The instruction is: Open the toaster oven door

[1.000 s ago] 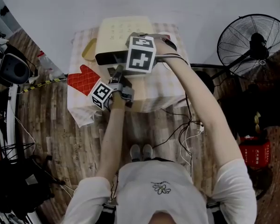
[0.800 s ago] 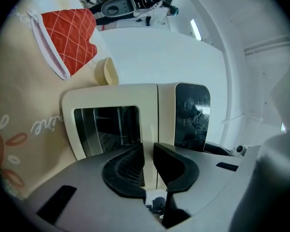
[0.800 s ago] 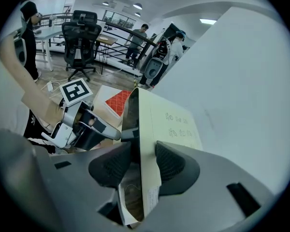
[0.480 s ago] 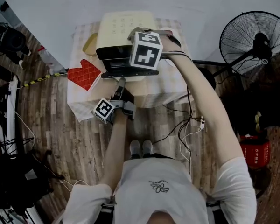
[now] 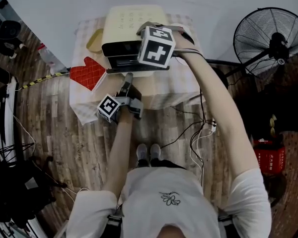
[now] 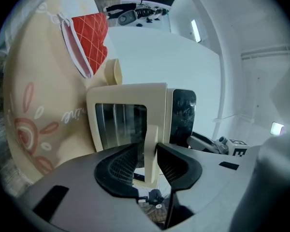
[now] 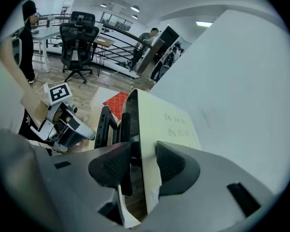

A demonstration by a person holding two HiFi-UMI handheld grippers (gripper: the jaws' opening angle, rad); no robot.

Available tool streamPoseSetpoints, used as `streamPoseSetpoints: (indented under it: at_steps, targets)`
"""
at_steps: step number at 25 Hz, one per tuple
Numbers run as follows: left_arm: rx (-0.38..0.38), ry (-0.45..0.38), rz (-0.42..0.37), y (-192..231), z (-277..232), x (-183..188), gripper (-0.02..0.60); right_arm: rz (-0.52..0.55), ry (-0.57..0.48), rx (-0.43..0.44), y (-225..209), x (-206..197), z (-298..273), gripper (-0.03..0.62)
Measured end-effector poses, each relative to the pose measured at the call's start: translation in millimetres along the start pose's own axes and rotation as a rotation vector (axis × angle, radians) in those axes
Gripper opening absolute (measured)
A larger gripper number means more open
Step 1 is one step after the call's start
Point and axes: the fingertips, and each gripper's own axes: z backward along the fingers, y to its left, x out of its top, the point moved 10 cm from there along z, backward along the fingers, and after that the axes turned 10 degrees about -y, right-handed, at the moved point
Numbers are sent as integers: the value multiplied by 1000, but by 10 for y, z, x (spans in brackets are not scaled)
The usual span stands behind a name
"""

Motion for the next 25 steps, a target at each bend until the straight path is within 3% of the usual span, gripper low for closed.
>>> streamPoseSetpoints:
  at_steps: [4,8,25]
  targets:
    - [54,6,-55,32,31,27,146,-9,-2,-2,-14,2,2,155]
    - [88,15,-117,-19,63,27,139,-17,-6,-8,-14,1,10,155]
    - [153,31,-105,40,295,-15,150,-27,-4,-31,20,8,4,156]
